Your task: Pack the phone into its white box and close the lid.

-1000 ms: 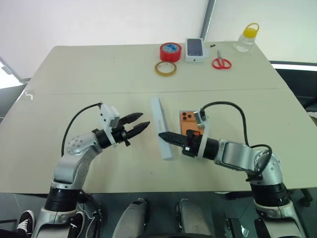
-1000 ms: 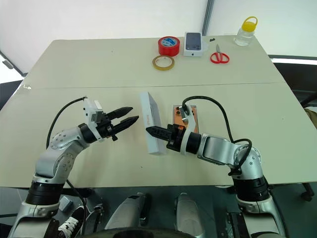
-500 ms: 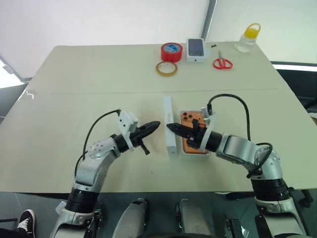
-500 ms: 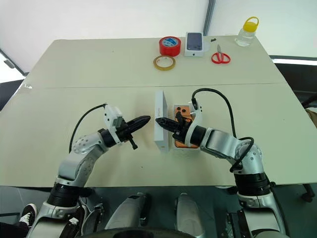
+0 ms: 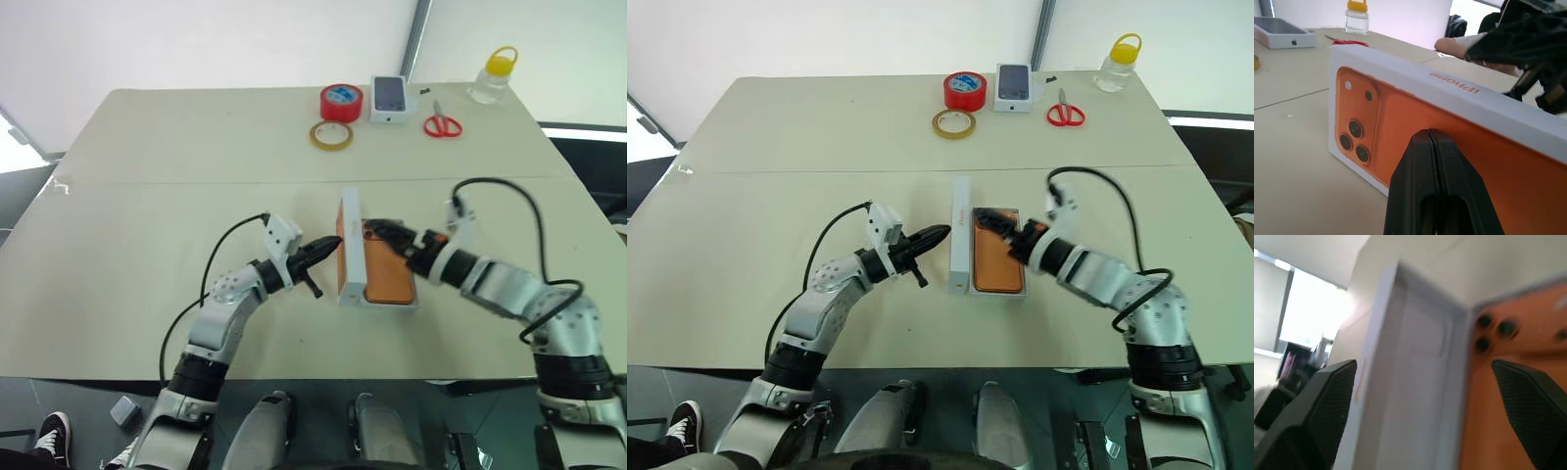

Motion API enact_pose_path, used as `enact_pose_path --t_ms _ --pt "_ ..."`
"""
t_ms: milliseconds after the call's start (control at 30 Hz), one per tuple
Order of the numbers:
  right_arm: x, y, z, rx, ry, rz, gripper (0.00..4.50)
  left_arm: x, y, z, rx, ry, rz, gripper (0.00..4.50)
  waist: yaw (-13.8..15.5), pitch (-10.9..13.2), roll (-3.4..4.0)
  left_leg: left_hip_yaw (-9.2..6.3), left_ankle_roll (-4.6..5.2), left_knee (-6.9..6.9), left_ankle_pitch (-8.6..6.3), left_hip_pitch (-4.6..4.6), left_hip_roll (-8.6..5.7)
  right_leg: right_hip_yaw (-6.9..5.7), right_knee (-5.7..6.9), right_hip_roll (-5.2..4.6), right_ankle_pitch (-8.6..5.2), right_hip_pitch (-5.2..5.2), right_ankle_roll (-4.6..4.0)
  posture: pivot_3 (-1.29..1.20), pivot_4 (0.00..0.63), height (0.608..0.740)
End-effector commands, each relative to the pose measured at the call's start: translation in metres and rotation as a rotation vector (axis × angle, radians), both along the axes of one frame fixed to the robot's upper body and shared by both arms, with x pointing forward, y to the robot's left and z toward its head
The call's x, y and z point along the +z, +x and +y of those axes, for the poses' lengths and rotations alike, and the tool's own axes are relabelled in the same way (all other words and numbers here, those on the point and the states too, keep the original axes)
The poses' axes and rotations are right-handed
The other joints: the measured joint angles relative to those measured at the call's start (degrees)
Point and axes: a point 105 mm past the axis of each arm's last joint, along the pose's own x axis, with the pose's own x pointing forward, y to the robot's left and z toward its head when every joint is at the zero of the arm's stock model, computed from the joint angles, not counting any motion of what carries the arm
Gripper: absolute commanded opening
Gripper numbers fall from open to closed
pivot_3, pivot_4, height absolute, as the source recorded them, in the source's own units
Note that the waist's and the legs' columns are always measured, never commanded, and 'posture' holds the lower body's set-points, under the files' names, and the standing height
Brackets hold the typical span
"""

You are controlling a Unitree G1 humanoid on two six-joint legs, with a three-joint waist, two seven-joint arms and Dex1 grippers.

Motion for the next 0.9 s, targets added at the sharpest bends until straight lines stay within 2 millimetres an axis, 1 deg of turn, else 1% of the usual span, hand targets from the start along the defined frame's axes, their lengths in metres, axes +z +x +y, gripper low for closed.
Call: enact_pose_path --t_ms 33,133,167,233,267,333,433,467,500,533,633,700,733,800,867,900 --pt "0.012 0.006 -0.019 -0.096 -0.147 -0.129 4.43 0.007 -0.001 -0.012 -0.026 -0.008 -0.041 0.0 -0.13 0.0 0.0 0.0 0.0 -0.01 0.0 0.0 0.01 0.01 0.0 0.01 0.0 0.0 0.0 0.0 0.15 0.74" --pt "0.008 0.011 -0.023 -0.106 -0.41 -0.223 4.43 0.009 0.001 -0.017 -0.032 -0.016 -0.038 0.0 -0.11 0.0 0.0 0.01 0.0 0.01 0.0 0.0 0.01 0.0 0.04 0.03 0.0 -0.02 0.0 0.0 0.15 0.74" --pt "0.007 0.013 -0.024 -0.119 -0.473 -0.252 4.43 0.01 0.002 -0.018 -0.032 -0.017 -0.037 0.0 -0.12 0.0 0.0 0.01 0.0 0.02 0.0 0.0 0.01 0.0 0.04 0.05 0.0 -0.03 0.0 0.0 0.15 0.74" --pt "0.009 0.016 -0.023 -0.124 -0.518 -0.296 4.43 0.011 0.002 -0.017 -0.034 -0.015 -0.041 0.0 -0.15 0.0 0.0 0.01 0.0 0.02 0.0 0.01 0.02 -0.01 0.04 0.06 0.0 -0.02 0.0 0.0 0.15 0.74" --pt "0.007 0.016 -0.02 -0.124 -0.517 -0.297 4.43 0.012 0.005 -0.013 -0.024 -0.014 -0.042 0.0 -0.14 0.0 -0.01 0.01 0.0 0.02 0.0 0.01 0.02 0.0 0.04 0.05 0.0 -0.02 0.0 0.0 0.15 0.74" --pt "-0.001 0.014 -0.017 -0.114 -0.593 -0.31 4.43 0.015 0.01 -0.004 0.004 -0.01 -0.052 0.0 -0.07 0.01 -0.02 0.01 -0.01 0.02 0.0 0.01 0.02 0.0 0.04 0.05 0.0 -0.02 0.01 0.0 0.15 0.74" --pt "-0.003 0.014 -0.02 -0.131 -0.588 -0.311 4.43 0.012 0.017 0.015 0.053 0.011 -0.034 0.0 -0.09 0.02 -0.03 -0.02 -0.02 0.02 0.01 0.01 0.02 0.01 0.04 0.04 0.0 -0.03 0.0 0.0 0.15 0.74" --pt "-0.003 0.014 -0.022 -0.132 -0.595 -0.309 3.92 0.01 0.018 0.02 0.067 0.025 -0.029 0.0 -0.07 0.02 -0.03 -0.01 -0.02 0.02 0.01 0.01 0.02 0.02 0.05 0.04 0.0 -0.03 0.0 0.0 0.15 0.74" --pt "-0.005 0.014 -0.024 -0.126 -0.612 -0.309 3.66 0.007 0.018 0.023 0.077 0.038 -0.021 0.0 -0.01 0.02 -0.03 -0.01 -0.02 0.02 0.01 0.01 0.01 0.02 0.05 0.04 0.0 -0.03 0.0 0.0 0.15 0.74" --pt "-0.007 0.013 -0.025 -0.115 -0.656 -0.313 3.2 0.004 0.019 0.026 0.088 0.049 -0.015 0.0 0.01 0.02 -0.03 -0.01 -0.02 0.02 0.01 0.01 0.0 0.02 0.05 0.03 0.0 -0.03 0.0 0.0 0.15 0.74" --pt "-0.015 0.009 -0.03 -0.097 -0.758 -0.323 1.62 -0.004 0.02 0.033 0.113 0.077 0.019 0.0 0.22 0.02 -0.04 -0.02 -0.02 0.02 0.01 0.01 -0.02 0.01 0.03 0.02 0.0 -0.01 0.01 0.0 0.15 0.74" --pt "-0.017 0.008 -0.031 -0.098 -0.79 -0.331 0.6 -0.01 0.023 0.036 0.136 0.092 0.046 0.0 0.2 0.04 -0.06 -0.02 -0.02 0.02 0.01 0.01 -0.03 0.01 0.02 0.01 0.0 -0.01 0.01 0.0 0.15 0.74" --pt "-0.016 0.008 -0.033 -0.107 -0.812 -0.338 0.09 -0.013 0.028 0.037 0.161 0.099 0.068 0.0 0.18 0.04 -0.06 -0.02 -0.02 0.02 0.01 0.01 -0.03 0.01 0.02 0.01 0.0 -0.02 0.01 0.0 0.15 0.74" --pt "-0.016 0.009 -0.035 -0.117 -0.877 -0.354 0.03 -0.015 0.038 0.037 0.209 0.108 0.1 0.0 0.11 0.04 -0.07 -0.02 -0.02 0.03 0.01 0.02 -0.03 0.01 0.04 0.01 0.0 -0.01 0.01 0.0 0.15 0.74" --pt "-0.018 0.009 -0.031 -0.098 -0.876 -0.36 0.03 -0.019 0.047 0.038 0.244 0.121 0.131 0.0 0.04 0.05 -0.09 -0.02 -0.02 0.04 0.01 0.02 -0.03 0.0 0.07 0.03 0.0 -0.03 0.01 0.0 0.15 0.74" --pt "-0.019 0.008 -0.027 -0.069 -0.909 -0.377 0.03 -0.022 0.051 0.038 0.26 0.134 0.15 0.0 0.0 0.06 -0.1 -0.03 -0.03 0.04 0.01 0.02 -0.03 0.0 0.08 0.03 0.0 -0.02 0.01 0.0 0.15 0.74"
